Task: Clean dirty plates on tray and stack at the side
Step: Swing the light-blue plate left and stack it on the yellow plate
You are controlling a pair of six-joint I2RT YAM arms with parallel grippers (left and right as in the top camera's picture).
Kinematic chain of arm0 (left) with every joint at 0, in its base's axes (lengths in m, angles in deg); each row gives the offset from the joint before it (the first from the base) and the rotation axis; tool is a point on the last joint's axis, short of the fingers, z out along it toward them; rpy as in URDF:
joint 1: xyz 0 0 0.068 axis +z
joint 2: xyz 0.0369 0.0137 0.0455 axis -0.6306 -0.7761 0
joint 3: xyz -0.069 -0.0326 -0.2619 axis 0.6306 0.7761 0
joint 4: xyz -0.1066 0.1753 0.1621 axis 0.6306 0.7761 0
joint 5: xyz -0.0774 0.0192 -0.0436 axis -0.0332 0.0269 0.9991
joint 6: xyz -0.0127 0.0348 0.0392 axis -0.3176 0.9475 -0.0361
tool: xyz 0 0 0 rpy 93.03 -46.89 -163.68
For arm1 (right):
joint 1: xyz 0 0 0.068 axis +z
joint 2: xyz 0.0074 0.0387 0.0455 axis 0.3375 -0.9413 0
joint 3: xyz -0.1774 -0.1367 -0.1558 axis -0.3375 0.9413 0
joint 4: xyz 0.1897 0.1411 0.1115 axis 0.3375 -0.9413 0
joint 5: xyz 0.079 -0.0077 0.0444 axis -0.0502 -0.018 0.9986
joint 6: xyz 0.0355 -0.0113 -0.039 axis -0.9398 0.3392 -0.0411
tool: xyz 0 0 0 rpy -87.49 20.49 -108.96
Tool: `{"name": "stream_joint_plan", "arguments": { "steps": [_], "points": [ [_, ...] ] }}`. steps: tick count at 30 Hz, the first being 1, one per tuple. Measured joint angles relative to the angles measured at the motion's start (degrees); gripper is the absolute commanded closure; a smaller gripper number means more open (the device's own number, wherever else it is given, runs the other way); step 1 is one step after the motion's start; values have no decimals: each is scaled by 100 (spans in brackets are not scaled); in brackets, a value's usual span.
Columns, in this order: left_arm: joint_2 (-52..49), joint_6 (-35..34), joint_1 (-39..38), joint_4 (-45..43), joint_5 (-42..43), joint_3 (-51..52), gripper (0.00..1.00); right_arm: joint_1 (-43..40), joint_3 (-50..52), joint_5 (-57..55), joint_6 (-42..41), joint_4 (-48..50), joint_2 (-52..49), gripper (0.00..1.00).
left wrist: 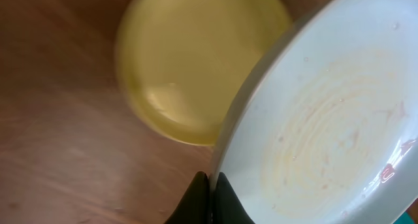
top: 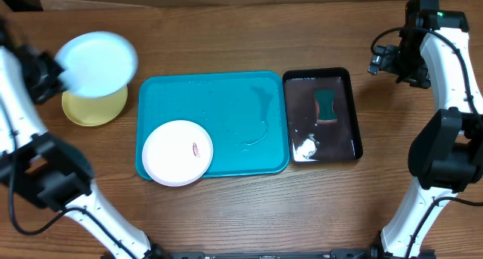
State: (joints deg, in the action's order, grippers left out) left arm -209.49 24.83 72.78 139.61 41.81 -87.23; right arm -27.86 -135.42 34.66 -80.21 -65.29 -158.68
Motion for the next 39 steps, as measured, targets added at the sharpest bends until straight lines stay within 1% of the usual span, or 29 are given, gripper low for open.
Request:
{"name": "stream_joint_plan", "arguments": {
  "steps": [4,8,23,24,25,26,27,28,29,30,34,37,39],
  "points": [
    [0,-103,553,4,-269,0,96,-2,0,2,0,2,0,0],
    [-13,-201,748,2,-380,0,96,-2,0,2,0,-4,0,0],
    [-1019,-286,389,-297,-546,-31,96,-2,0,2,-2,0,0,0],
    [-1027,-286,380,-310,-546,-31,93,0,0,2,0,0,0,0],
    [-1027,-284,378,-319,-546,-31,85,-2,0,0,0,0,0,0],
    [-1027,-269,374,-332,-546,-31,60,-2,0,2,0,2,0,0],
    [-1027,-275,365,-345,-549,-31,39,-2,0,0,0,0,0,0],
    [-1027,-291,361,-350,-546,-31,23,-2,0,0,-2,-2,0,0],
    [-1027,-289,352,-350,-542,-31,5,-2,0,2,-2,0,0,0],
    [-1027,-289,350,-341,-538,-31,3,0,0,0,0,0,0,0],
    [-1027,-308,350,-39,-385,-33,4,0,0,2,0,-2,0,0],
    [-1027,-308,350,387,-240,-33,5,0,0,2,-2,0,0,0],
    [-1025,-304,341,767,-164,-35,8,-2,0,2,-2,4,0,0]
  ]
}}
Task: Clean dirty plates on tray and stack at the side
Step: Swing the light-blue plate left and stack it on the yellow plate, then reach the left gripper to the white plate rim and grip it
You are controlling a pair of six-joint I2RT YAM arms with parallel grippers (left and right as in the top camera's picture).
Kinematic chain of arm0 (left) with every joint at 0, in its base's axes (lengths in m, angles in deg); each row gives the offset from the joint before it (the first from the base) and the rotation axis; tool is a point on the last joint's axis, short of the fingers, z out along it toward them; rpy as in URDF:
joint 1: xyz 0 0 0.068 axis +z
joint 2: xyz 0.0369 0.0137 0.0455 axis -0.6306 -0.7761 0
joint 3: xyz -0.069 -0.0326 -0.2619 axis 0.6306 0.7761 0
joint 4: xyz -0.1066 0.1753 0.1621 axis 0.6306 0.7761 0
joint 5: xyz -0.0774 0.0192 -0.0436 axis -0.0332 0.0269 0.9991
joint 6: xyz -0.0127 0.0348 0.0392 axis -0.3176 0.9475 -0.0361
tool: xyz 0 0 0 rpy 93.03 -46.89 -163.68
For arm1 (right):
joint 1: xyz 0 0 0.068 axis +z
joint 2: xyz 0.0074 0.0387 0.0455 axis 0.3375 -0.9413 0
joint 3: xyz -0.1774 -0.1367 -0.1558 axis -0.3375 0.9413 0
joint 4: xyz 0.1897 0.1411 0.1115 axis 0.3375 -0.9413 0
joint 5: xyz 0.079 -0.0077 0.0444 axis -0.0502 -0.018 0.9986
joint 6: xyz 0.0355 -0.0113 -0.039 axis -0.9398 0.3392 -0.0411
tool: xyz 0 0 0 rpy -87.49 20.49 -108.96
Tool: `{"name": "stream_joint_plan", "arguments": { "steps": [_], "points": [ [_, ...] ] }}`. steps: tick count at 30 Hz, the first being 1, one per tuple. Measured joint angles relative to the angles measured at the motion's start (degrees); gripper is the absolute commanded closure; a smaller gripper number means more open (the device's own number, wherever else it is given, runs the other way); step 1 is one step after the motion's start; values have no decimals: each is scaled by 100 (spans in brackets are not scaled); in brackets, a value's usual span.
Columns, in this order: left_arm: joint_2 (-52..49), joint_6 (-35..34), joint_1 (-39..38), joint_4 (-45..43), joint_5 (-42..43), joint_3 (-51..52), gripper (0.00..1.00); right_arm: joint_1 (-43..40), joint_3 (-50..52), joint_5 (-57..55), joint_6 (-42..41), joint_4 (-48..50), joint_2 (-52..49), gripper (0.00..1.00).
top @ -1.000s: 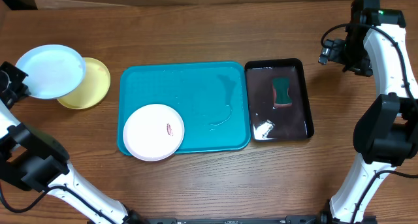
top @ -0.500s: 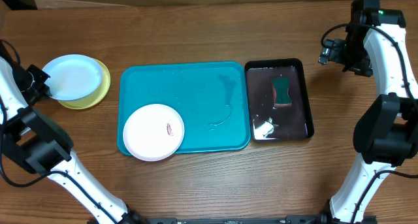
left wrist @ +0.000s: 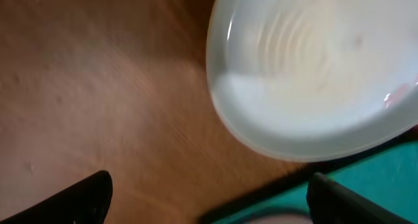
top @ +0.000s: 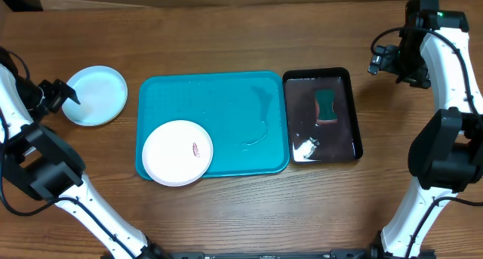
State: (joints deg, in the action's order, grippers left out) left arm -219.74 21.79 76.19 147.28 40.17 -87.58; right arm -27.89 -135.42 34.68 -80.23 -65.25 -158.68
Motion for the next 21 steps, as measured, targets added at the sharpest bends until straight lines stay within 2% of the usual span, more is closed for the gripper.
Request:
{"name": "stream_joint_plan", "arguments": {
  "steps": [1,2,3,8,14,17,21],
  "points": [
    [11,33,-2,195,46,0,9,0,0,-2,2,-4,0,0],
    [33,50,-15,356,87,0,16,0,0,0,0,-4,0,0],
    [83,76,-35,507,142,0,18,0,0,-2,2,-7,0,0],
    [824,317,-319,535,310,210,17,2,0,-4,2,-2,0,0],
    [2612,337,-1401,516,26,1003,14,2,0,-2,2,-2,0,0],
    [3456,240,-2052,400,-282,1657,14,0,0,-2,0,-2,0,0],
    [4144,129,-2507,116,-684,2806,14,2,0,-2,0,-9,0,0]
  ]
}}
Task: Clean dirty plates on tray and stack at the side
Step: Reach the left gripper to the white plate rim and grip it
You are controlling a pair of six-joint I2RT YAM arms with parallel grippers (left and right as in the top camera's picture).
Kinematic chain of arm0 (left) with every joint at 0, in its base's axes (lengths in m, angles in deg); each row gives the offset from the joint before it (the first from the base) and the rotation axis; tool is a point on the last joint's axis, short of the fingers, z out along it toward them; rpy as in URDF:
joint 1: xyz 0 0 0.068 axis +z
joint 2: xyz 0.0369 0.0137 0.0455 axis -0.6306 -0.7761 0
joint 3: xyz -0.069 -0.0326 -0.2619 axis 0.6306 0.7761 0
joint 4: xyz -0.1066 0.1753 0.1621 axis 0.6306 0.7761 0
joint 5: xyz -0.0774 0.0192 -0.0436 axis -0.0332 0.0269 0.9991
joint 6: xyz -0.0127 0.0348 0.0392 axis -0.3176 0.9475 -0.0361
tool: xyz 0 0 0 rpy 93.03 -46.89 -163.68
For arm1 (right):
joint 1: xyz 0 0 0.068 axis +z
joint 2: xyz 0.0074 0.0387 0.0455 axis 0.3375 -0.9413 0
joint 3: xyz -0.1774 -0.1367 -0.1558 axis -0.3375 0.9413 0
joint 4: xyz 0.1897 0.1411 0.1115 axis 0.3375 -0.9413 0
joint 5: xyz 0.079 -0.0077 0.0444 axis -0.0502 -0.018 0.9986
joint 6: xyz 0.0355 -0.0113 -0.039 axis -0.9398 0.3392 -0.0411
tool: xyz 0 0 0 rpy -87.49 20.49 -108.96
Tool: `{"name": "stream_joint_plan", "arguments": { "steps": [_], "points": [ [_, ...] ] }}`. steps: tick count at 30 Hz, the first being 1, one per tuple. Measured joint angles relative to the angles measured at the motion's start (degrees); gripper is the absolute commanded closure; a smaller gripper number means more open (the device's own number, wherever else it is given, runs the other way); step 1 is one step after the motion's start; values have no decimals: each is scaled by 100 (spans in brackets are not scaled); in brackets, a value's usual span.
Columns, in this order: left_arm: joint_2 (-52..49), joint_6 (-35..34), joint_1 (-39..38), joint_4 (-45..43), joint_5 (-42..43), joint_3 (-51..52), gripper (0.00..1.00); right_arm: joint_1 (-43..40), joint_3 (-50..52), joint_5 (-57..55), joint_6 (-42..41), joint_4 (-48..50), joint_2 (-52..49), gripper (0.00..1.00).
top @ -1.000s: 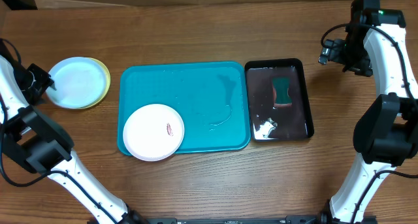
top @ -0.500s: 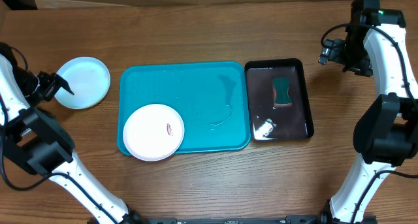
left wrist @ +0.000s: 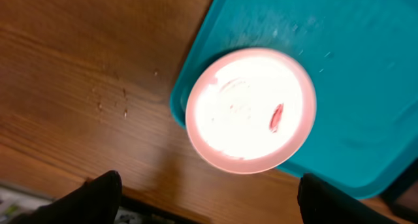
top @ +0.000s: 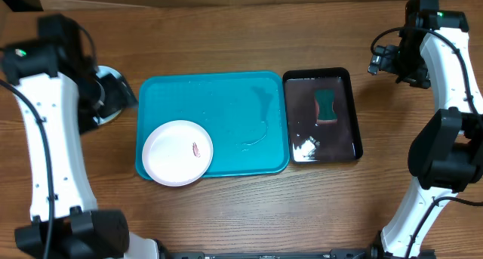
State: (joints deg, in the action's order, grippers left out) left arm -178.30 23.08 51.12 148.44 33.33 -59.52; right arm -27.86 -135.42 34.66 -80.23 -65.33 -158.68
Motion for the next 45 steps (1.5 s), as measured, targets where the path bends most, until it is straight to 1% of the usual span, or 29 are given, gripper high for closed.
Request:
{"name": "stream_joint_plan", "arguments": {
  "steps": [5,8,9,12,13,16,18,19,24,30,36,39,40,41,45],
  "points": [
    [389,-98,-149,-745,-229,1639,14,-2,0,0,2,7,0,0],
    [424,-138,-55,-1294,-251,2498,19,0,0,0,0,9,0,0],
    [424,-153,-15,-1521,-251,2769,23,-2,0,2,0,7,0,0],
    [424,-234,79,-2103,-219,3429,39,0,0,2,2,7,0,0],
    [424,-236,94,-2291,-197,3644,49,0,0,4,0,9,0,0],
    [424,-243,103,-2723,-201,4019,59,0,0,4,0,7,0,0],
    [424,-236,103,-2955,-205,4190,66,-2,0,2,-2,9,0,0],
    [424,-243,105,-3023,-203,4240,67,0,0,4,2,7,0,0],
    [424,-238,103,-3189,-186,4400,68,0,0,0,0,9,0,0],
    [424,-247,103,-3434,-166,4592,75,0,0,2,2,9,0,0],
    [424,-267,103,-3698,-162,4881,79,0,0,2,0,9,0,0],
    [424,-286,103,-3840,-153,5003,87,-2,0,0,0,11,0,0],
    [424,-302,103,-3860,-136,5038,93,-2,0,2,-2,11,0,0],
    [424,-330,103,-3873,-103,5058,96,0,0,2,-2,7,0,0],
    [424,-343,103,-3989,168,5071,96,0,0,2,2,11,0,0]
  ]
}}
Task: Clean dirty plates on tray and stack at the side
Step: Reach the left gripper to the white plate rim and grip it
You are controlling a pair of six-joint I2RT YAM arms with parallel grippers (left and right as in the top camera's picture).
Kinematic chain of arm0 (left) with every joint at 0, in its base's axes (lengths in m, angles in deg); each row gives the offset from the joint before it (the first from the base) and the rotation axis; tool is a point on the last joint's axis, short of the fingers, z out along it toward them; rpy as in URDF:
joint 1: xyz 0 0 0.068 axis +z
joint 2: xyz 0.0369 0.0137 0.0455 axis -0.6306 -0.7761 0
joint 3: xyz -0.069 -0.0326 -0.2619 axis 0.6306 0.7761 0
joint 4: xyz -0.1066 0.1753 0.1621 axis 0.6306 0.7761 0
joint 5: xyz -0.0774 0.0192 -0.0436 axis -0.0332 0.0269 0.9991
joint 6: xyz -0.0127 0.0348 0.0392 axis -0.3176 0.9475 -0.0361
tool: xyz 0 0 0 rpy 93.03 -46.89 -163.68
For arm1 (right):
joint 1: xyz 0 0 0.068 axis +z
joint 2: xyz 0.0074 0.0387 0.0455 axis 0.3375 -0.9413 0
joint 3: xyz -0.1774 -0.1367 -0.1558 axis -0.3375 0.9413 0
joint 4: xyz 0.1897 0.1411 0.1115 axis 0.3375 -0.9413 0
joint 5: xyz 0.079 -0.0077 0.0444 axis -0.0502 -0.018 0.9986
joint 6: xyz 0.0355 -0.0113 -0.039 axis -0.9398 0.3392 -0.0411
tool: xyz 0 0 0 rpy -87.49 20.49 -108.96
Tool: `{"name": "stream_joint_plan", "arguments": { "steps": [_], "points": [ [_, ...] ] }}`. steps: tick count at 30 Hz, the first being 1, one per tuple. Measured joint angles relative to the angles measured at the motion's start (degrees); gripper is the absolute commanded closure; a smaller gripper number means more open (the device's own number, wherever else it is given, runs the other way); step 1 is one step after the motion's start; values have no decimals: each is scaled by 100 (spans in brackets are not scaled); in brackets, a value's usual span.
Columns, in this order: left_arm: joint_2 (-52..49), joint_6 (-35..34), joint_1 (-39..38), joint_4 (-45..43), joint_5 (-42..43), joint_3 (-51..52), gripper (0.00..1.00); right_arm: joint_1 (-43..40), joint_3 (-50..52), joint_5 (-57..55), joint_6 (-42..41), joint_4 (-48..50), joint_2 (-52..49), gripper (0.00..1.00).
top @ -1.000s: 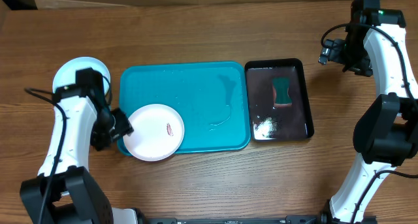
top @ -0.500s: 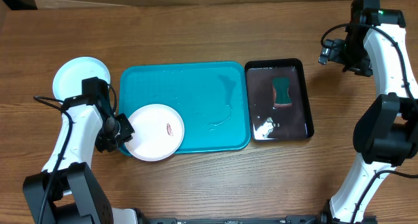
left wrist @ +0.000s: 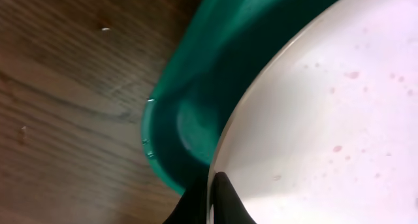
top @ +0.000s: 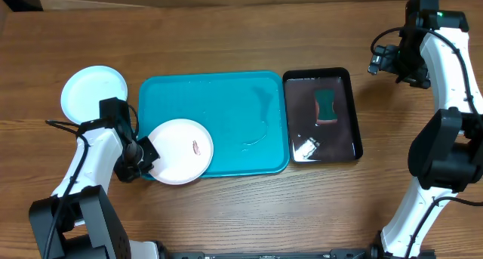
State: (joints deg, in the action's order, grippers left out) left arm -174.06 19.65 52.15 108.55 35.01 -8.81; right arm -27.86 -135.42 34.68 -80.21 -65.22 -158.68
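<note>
A dirty white plate (top: 179, 152) with a red smear lies in the front left corner of the teal tray (top: 226, 93). My left gripper (top: 144, 158) is at that corner, shut on the plate's left rim. In the left wrist view its dark fingertips (left wrist: 225, 196) pinch the rim of the speckled plate (left wrist: 326, 113) over the tray's wall (left wrist: 186, 113). A clean white plate (top: 93, 94) rests on the table left of the tray. My right gripper (top: 379, 60) hangs at the far right, away from everything; its jaws cannot be made out.
A black tray (top: 346, 138) holding water and a green sponge (top: 325, 105) stands right of the teal tray. Streaks of water lie on the teal tray's middle. The table's front edge runs close below the gripped plate.
My left gripper was open, high above the dirty plate. Now it is down at the tray's front left corner, shut on that plate's rim. The right arm has not moved.
My left gripper held a cleaned plate over a yellow plate left of the tray. Then that plate lay on the yellow one and the gripper was open beside it. Then the gripper hung open above the smeared plate, and now it grips that plate's rim.
</note>
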Motion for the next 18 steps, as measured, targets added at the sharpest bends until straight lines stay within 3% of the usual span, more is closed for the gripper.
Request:
{"name": "stream_joint_plan", "arguments": {
  "steps": [6,10,18],
  "points": [
    [0,17,-7,-122,1121,-57,96,-2,0,0,0,-2,0,0],
    [0,-28,-164,-699,1843,-144,96,-2,0,-2,-2,-4,0,0],
    [0,-590,-992,-1360,2057,-168,96,-2,0,-2,-2,-2,0,0]
  ]
}}
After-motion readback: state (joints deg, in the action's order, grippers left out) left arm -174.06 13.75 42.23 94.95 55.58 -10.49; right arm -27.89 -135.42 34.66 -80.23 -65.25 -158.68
